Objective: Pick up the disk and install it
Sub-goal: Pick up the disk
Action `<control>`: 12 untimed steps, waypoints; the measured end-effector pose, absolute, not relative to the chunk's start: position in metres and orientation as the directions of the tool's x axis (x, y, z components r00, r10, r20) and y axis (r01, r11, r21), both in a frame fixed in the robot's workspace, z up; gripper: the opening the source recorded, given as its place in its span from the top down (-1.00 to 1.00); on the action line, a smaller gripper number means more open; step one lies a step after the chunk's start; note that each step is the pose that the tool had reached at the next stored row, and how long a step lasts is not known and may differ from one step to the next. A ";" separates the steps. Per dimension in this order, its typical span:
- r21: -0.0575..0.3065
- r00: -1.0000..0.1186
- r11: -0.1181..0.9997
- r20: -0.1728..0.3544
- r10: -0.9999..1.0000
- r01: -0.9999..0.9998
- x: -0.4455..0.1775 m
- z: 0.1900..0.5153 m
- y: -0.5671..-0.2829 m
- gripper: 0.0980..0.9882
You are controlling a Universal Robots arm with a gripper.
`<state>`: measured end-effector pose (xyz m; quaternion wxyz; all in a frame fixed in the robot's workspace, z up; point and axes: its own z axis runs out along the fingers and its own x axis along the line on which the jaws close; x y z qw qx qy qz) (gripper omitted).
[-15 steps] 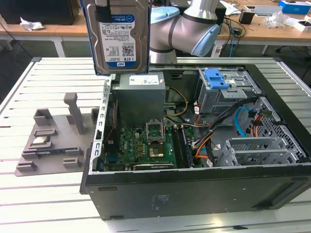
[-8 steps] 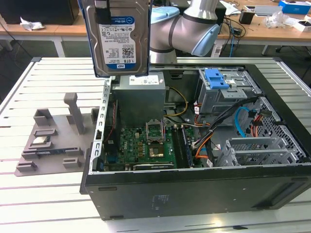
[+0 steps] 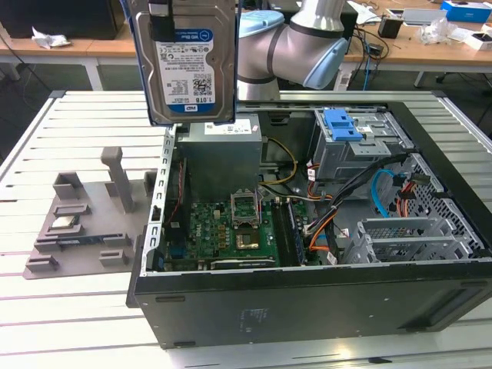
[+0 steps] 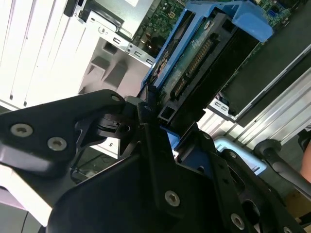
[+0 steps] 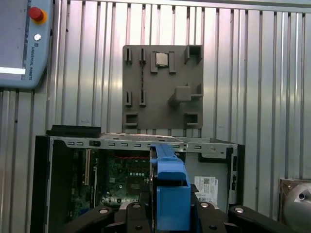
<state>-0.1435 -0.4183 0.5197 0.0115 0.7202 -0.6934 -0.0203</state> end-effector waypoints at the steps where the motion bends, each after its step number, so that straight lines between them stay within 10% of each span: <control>1: 0.045 0.038 -0.038 -0.013 -0.999 -0.998 -0.143 0.520 -0.419 0.39; 12: 0.045 0.038 -0.038 -0.013 -0.999 -0.998 -0.143 0.519 -0.431 0.39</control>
